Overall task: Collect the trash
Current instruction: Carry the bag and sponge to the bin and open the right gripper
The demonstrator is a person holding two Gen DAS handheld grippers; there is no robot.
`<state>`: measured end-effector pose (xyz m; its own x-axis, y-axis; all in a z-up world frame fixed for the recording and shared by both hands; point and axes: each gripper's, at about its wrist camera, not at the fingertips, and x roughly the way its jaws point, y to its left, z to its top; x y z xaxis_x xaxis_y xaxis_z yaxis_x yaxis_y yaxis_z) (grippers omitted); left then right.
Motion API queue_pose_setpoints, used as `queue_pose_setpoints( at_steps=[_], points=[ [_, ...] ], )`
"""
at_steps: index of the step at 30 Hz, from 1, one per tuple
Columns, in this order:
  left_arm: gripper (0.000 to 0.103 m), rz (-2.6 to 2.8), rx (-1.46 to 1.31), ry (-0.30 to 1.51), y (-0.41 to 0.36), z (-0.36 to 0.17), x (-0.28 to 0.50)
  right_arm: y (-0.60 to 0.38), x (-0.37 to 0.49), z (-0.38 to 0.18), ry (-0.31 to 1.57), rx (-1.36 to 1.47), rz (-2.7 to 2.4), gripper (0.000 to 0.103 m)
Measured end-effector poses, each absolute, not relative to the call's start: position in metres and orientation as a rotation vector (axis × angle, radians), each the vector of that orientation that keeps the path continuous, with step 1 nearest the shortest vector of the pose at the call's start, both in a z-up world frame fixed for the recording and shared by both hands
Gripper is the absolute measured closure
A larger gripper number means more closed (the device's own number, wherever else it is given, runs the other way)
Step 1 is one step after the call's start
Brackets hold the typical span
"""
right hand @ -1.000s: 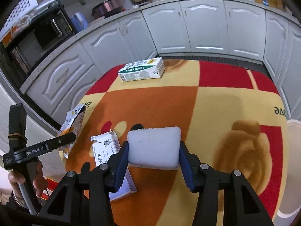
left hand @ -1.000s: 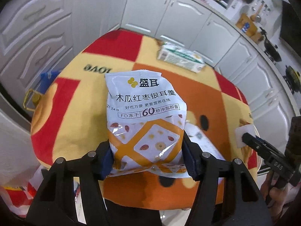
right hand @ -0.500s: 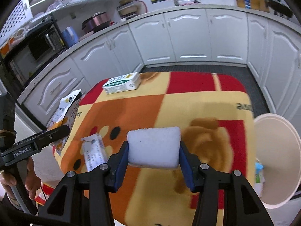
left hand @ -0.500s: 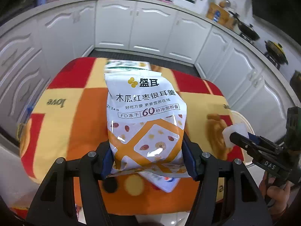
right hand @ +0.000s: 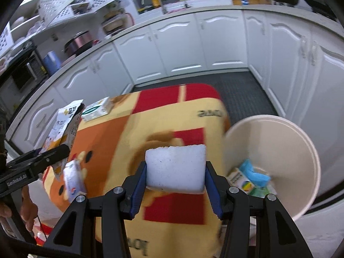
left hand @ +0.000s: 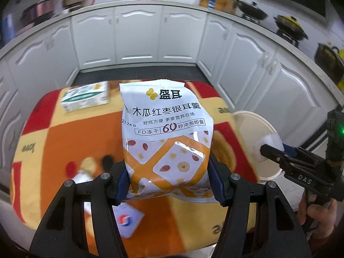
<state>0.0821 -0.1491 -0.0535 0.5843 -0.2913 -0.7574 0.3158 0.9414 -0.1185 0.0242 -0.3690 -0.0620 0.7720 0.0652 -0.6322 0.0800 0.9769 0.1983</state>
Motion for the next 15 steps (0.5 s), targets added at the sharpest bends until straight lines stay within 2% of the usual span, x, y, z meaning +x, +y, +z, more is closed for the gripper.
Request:
queue_pose_setpoints(
  at_steps=[15],
  points=[
    [0.042,-0.575,0.053,0.946,-0.283,-0.078,0.105,-0.469,0.002,-0.092,0.729,0.334,-0.202,0.052]
  ],
)
